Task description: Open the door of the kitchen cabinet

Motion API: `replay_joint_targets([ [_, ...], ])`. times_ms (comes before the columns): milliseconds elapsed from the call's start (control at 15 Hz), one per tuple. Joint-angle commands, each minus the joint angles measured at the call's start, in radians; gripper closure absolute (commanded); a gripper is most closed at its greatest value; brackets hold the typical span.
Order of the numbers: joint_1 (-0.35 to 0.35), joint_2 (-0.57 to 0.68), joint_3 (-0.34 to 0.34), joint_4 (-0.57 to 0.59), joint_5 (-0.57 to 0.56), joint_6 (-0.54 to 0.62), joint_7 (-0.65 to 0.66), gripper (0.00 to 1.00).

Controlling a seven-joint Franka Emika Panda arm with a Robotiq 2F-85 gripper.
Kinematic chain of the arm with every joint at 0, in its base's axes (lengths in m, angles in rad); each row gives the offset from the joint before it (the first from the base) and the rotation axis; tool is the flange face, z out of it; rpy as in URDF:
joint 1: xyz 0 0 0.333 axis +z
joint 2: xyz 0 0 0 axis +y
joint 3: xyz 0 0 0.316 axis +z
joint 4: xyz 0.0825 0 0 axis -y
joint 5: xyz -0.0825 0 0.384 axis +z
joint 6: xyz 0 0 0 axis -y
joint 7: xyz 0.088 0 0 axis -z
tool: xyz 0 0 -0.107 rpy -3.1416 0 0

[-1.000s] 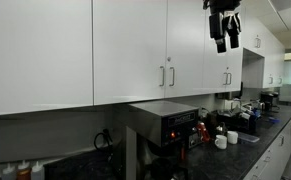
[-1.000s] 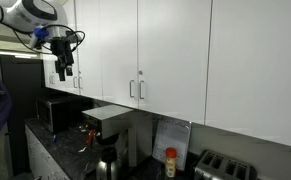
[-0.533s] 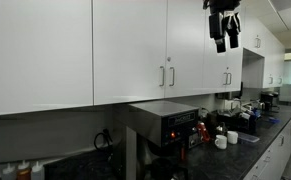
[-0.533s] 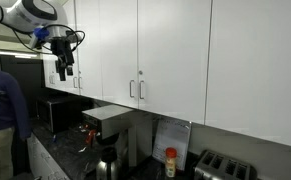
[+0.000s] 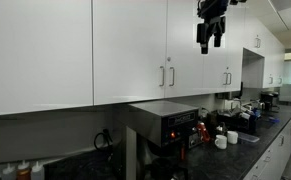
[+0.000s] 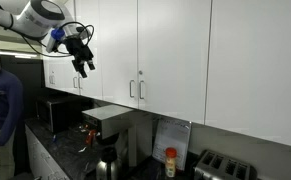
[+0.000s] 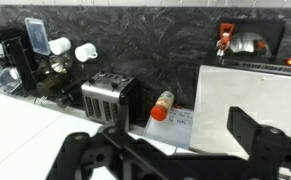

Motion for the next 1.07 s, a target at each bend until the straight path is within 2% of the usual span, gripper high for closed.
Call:
replay_joint_targets([
  [0, -0.046, 0.06, 0.0, -0.041, -0.136, 0.171, 0.103, 0.0],
  [67, -0.057, 0.082, 0.008, -0.041, -0.159, 0.176, 0.144, 0.0],
  [133, -0.02, 0.046, -0.007, -0.029, -0.119, 0.124, 0.095, 0.0],
  [267, -0.03, 0.078, -0.008, -0.034, -0.145, 0.145, 0.133, 0.0],
  [1000, -0.044, 0.109, -0.006, -0.017, -0.172, 0.181, 0.158, 0.0],
])
